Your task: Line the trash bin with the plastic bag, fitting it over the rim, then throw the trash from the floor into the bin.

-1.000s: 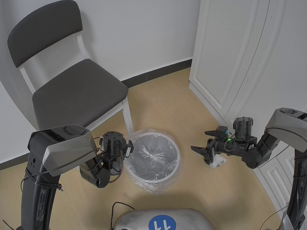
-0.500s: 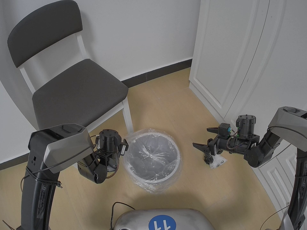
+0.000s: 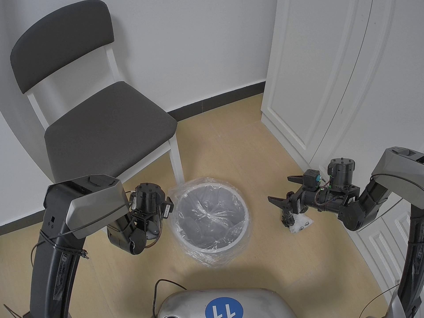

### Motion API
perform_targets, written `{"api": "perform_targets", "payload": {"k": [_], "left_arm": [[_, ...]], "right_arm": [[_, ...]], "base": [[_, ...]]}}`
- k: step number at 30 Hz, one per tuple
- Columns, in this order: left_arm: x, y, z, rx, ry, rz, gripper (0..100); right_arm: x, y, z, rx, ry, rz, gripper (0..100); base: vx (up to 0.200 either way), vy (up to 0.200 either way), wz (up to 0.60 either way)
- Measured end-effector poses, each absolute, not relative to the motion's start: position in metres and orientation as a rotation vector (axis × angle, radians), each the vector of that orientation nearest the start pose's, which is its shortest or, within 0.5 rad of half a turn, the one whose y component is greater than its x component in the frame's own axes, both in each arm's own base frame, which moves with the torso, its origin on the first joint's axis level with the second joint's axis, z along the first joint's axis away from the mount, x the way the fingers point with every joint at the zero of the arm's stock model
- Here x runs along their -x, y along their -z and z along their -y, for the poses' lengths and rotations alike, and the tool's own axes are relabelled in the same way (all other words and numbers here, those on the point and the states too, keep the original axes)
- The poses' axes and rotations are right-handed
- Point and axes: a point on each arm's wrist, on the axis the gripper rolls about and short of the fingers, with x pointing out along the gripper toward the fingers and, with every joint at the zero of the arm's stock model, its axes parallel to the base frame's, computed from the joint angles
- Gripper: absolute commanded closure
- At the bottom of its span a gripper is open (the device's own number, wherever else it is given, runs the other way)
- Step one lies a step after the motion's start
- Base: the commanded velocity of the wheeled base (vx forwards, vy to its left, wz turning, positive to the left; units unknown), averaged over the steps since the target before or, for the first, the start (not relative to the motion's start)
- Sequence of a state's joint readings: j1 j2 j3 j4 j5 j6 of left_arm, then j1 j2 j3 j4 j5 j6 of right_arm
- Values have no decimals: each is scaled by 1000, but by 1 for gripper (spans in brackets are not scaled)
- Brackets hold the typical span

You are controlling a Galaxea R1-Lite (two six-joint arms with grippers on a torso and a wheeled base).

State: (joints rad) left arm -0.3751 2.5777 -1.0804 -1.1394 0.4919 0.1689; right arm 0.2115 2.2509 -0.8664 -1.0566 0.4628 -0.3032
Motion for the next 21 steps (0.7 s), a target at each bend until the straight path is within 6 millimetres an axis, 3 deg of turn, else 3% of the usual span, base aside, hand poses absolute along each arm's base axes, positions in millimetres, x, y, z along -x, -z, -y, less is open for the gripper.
{"api": "perform_targets", "payload": {"k": [8, 21], "left_arm": [[-413, 42, 145, -303, -104, -319, 0], [-373, 16, 202, -310, 45, -251, 0]], "right_arm": [[-379, -44, -91, 247, -710, -226, 0], [-376, -42, -95, 258, -722, -232, 0]], "base": [[0, 0, 0], [0, 0, 0]]}}
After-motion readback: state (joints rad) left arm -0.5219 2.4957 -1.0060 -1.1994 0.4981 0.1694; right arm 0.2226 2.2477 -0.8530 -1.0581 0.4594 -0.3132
